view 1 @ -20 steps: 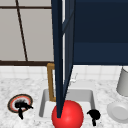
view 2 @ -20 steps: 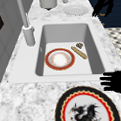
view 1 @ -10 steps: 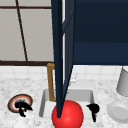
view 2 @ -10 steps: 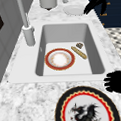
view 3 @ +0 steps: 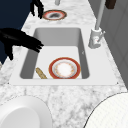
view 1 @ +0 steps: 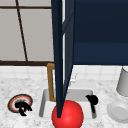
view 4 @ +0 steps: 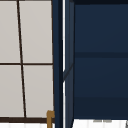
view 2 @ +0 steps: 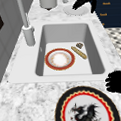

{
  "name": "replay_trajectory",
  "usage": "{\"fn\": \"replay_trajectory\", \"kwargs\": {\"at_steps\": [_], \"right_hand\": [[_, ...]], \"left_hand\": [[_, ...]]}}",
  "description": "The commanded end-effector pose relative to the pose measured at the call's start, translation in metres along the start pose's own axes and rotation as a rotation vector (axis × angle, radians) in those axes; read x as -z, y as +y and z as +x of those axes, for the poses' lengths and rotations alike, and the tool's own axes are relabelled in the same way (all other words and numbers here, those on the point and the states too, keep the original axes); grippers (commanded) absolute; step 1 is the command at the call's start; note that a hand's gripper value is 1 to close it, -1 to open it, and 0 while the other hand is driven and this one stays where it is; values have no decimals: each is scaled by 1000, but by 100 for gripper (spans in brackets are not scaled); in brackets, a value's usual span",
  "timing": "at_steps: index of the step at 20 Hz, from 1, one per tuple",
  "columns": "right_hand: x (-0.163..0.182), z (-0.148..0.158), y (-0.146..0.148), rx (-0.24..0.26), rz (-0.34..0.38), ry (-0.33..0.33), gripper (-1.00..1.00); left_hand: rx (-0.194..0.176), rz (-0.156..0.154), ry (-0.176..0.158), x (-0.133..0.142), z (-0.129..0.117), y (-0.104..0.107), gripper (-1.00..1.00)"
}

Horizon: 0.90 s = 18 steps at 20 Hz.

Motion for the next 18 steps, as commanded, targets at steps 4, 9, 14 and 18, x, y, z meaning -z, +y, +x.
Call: {"fn": "replay_trajectory", "kwargs": {"at_steps": [4,9,14,18], "right_hand": [[49,-5,-19,-17,-110,9,-100],[87,-9,-36,-27,-144,13,-100],[121,-7,-59,-59,-166,36,-100],[149,-6,-76,-68,-188,47,-100]], "left_hand": [[1,1,1,0,0,0,0],[2,1,1,0,0,0,0],[2,2,2,0,0,0,0],[3,2,2,0,0,0,0]]}}
